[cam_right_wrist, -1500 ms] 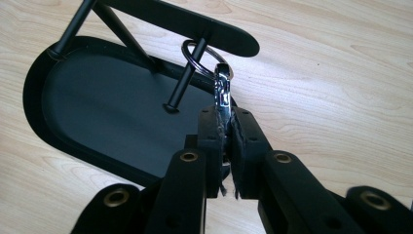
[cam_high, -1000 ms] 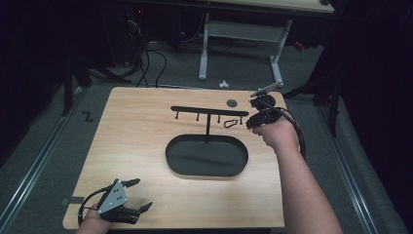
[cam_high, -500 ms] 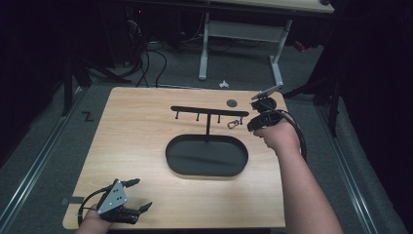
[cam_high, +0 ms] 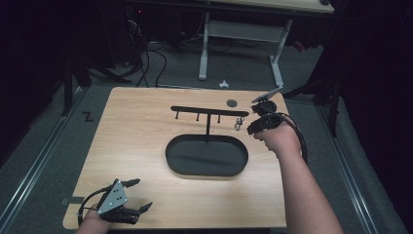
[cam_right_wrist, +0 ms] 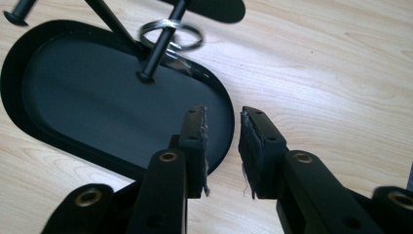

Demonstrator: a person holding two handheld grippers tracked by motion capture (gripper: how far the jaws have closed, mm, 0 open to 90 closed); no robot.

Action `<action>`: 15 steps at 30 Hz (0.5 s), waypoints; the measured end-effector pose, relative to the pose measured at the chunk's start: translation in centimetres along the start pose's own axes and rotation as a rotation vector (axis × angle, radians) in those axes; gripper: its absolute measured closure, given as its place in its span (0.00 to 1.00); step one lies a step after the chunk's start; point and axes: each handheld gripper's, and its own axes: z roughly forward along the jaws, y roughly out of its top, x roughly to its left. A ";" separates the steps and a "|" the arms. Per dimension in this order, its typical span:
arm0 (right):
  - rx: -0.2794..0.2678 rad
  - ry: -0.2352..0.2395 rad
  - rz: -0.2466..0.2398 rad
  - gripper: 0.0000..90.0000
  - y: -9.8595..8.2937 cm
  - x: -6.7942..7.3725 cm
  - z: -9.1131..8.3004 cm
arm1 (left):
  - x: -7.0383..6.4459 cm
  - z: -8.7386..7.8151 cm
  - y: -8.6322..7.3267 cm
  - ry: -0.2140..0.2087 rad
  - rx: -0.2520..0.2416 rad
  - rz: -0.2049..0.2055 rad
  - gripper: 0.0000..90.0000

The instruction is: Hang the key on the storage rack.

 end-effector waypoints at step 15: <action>0.008 -0.002 -0.002 0.72 -1.4 0.0 1.5 | -0.1 0.1 0.0 -0.003 0.003 0.002 0.17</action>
